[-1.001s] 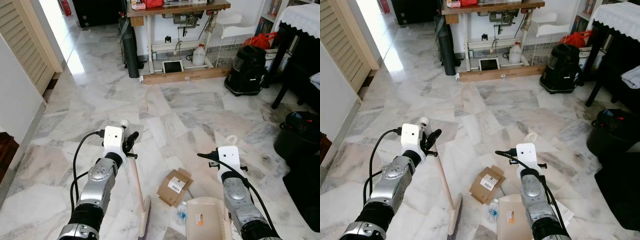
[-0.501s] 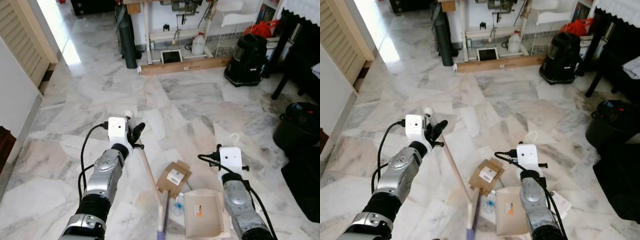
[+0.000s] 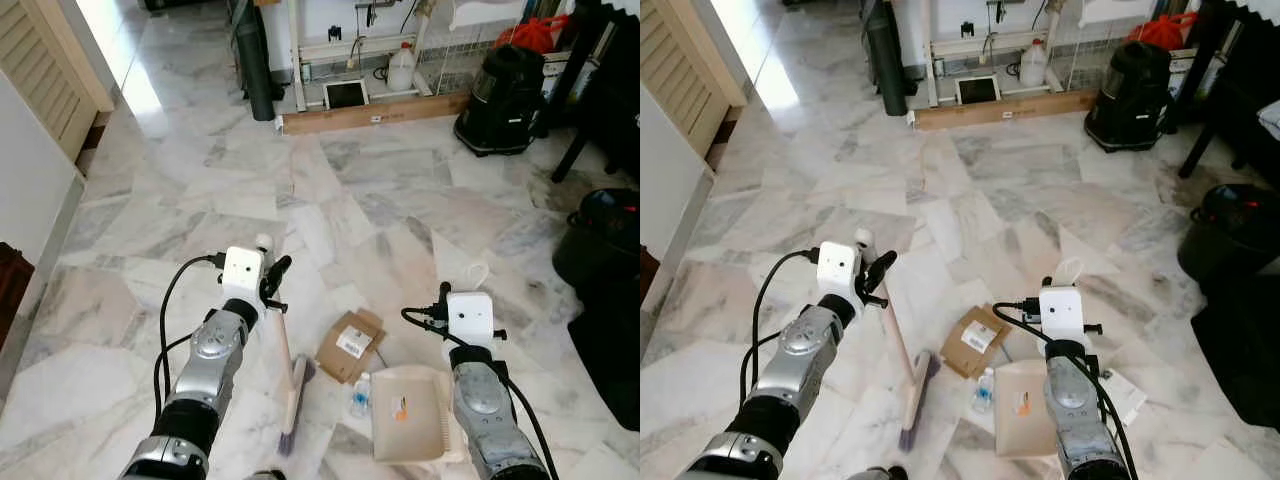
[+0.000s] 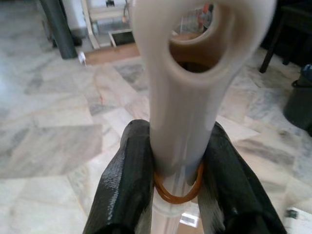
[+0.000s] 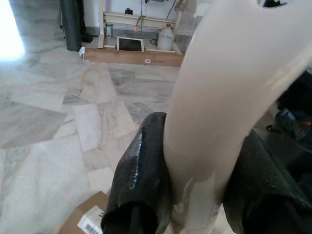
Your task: Sweep floor
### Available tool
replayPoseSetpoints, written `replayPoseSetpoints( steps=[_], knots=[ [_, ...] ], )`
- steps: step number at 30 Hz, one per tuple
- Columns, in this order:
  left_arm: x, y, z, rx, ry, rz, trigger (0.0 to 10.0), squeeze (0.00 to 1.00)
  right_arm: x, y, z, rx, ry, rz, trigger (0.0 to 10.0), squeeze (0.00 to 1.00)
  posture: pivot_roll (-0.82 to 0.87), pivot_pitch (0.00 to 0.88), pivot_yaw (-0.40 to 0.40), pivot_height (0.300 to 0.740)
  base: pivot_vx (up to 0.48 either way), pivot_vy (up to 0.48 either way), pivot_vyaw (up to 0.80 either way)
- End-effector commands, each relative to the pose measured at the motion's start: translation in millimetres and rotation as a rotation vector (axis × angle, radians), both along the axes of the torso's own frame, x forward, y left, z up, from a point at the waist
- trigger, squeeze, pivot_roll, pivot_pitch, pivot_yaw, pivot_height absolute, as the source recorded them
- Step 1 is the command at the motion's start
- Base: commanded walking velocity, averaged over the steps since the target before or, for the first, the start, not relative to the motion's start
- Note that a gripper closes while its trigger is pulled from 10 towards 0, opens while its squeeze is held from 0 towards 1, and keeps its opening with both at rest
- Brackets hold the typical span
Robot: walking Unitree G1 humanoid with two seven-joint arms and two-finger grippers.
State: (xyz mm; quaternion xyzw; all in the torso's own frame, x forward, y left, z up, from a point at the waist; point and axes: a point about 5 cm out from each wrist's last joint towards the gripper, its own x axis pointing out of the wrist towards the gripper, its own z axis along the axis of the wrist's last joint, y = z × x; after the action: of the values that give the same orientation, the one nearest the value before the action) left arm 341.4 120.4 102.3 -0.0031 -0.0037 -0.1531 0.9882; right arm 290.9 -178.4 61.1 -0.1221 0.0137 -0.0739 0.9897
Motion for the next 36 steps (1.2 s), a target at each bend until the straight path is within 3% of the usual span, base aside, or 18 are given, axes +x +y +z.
replayPoseSetpoints(
  steps=[1,15,17,23,36],
  knots=[
    [-3.3,0.4,-16.4,-0.053,0.098,-0.007,10.0,0.0,-14.6,-1.6,-26.1,0.105,0.131,-0.042,10.0,0.0,0.02,0.29,0.112,0.74,0.0,0.0,0.0],
    [1.2,-13.5,-18.0,-0.226,0.201,-0.126,10.0,0.0,-18.9,1.0,-24.8,0.176,0.146,-0.048,10.0,0.0,0.01,0.312,0.117,0.74,0.0,0.0,0.0],
    [1.3,-17.8,-15.5,-0.32,0.229,-0.17,10.0,0.0,-20.2,0.5,-25.1,0.18,0.149,-0.05,10.0,0.0,0.01,0.318,0.122,0.74,0.0,0.0,0.0],
    [3.6,-18.8,-6.6,-0.439,0.215,-0.195,10.0,0.0,-22.8,0.7,-25.7,0.186,0.153,-0.051,10.0,0.0,0.02,0.323,0.121,0.74,0.0,0.0,0.0],
    [7.2,-10.7,5.8,-0.51,0.183,-0.195,10.0,0.0,-20.8,6.4,-22.5,0.214,0.132,-0.025,10.0,0.0,0.03,0.321,0.121,0.74,0.0,0.0,0.0]
  ],
)
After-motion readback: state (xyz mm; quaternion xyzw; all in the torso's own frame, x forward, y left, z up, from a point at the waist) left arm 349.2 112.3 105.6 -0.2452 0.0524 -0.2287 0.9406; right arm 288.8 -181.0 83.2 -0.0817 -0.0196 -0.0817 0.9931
